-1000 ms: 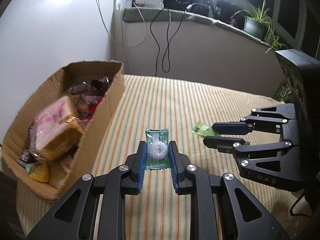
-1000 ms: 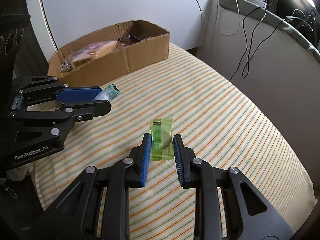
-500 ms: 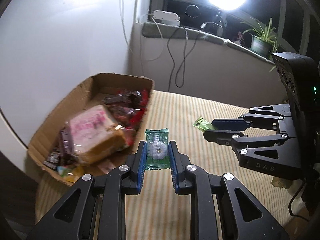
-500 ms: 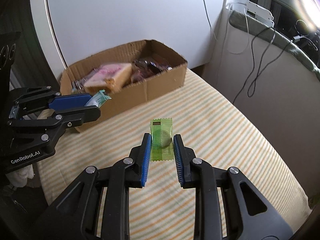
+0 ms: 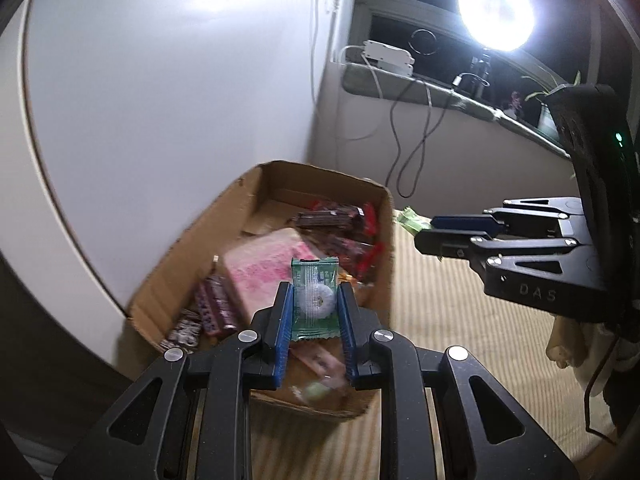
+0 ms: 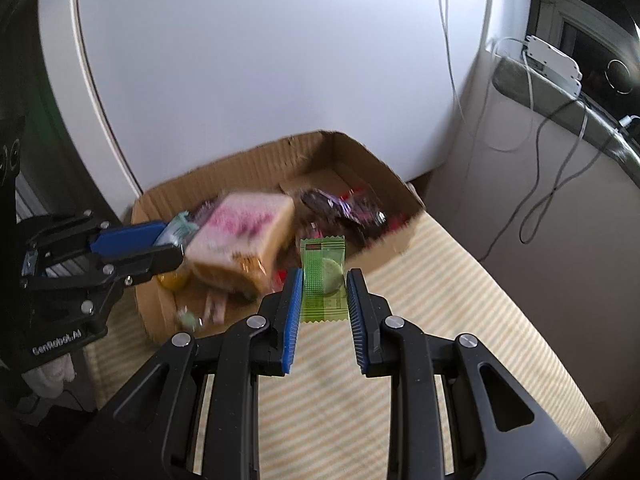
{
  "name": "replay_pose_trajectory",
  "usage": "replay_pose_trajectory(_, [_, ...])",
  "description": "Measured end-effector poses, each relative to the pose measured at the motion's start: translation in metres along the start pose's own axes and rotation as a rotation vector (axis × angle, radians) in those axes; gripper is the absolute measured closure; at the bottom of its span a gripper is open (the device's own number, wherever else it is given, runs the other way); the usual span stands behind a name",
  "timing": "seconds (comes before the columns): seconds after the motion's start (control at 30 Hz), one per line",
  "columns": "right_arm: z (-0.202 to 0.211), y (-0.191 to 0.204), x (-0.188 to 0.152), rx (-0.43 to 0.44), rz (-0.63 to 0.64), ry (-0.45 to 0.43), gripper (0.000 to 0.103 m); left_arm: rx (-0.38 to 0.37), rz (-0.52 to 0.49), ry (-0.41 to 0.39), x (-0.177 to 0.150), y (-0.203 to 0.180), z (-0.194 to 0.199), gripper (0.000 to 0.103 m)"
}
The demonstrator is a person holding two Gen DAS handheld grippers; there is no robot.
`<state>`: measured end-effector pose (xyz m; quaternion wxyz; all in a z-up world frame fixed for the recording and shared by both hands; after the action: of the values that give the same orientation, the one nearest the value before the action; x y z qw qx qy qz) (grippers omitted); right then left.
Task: Organize snacks
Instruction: 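Carry the green candy and teal mint packet in both tools over the box, then open both tools to drop the green candy and mint packet into the box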
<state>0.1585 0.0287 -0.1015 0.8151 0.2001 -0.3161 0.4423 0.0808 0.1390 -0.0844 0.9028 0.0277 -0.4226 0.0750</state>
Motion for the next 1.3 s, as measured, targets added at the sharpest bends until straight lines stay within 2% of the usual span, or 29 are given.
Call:
replay_pose_trajectory(0.2, [-0.025,0.012,0.020,0.029,0.002,0.009,0.079,0.014,0.007,-0.002,0.003,0.010,-0.004,0.083])
replay_pose_trajectory(0.43, [-0.045,0.011,0.028,0.041,-0.007,0.023,0.079,0.021,0.009,-0.001,0.006,0.014,-0.010,0.083])
replay_pose_trajectory(1.3, [-0.066,0.012,0.032,0.035,-0.015,0.053,0.079,0.043,0.016,0.011,0.009,0.020,-0.017,0.081])
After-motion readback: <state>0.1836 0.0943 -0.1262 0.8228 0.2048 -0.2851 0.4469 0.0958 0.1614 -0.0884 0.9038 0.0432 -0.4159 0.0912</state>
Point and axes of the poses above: each gripper's, at about its wrist camera, not at the fingertips, and z roughly against the way its jaws point, y to its left, x to its top, the point moved 8 cm from there along -z, roughly the way its jaws point, and after that the axes turned 6 degrees about -z, right-handed, at the moved point
